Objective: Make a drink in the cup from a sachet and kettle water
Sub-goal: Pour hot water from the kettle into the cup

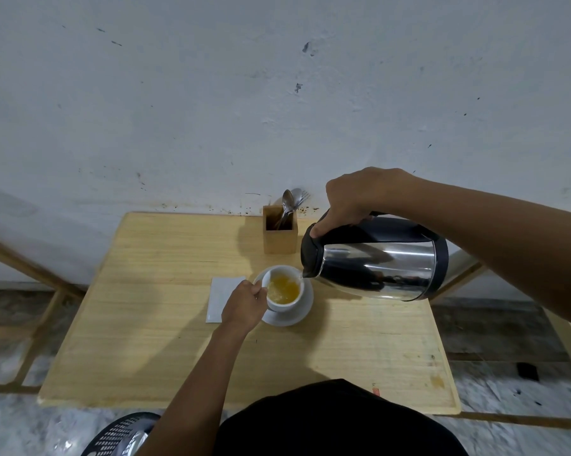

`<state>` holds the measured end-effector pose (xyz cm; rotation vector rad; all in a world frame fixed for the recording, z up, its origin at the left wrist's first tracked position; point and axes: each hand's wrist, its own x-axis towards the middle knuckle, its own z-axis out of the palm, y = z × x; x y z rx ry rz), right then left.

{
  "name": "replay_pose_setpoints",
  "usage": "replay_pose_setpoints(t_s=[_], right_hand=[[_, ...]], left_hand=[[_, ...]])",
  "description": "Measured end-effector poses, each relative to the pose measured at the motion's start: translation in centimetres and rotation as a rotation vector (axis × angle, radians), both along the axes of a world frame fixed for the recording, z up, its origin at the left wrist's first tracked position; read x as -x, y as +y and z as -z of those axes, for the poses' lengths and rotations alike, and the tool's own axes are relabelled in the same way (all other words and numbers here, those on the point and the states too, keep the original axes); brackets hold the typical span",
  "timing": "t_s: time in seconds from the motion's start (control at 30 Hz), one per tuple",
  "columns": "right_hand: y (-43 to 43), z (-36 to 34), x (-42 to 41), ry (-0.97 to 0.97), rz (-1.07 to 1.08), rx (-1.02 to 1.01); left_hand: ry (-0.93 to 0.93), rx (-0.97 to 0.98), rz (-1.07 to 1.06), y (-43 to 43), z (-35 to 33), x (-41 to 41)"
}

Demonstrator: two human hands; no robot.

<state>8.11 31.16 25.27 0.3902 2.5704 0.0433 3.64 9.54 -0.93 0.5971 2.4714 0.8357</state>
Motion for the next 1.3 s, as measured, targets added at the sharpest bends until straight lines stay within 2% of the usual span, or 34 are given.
replay_pose_setpoints(t_s=[0.5,0.83,1.13,1.3], right_hand=[[-0.4,-0.9,-0.9,0.046,0.003,-0.01],[0.1,1.3,-1.6,0.085,-0.022,-0.047],[2.0,2.4,-3.5,0.155,0.019,0.022],[4.7,3.2,-5.5,0.215,0.131,0.125]], left_hand=[[0.005,0.006,0.01,0.1,-0.4,-0.1],[-0.02,0.015,0.003,0.1,-1.0,-0.3],[-0.068,-0.02,-0.033,0.0,-1.4,-0.5],[-0.087,-0.064,-0.092,0.3,-1.9,-0.9]])
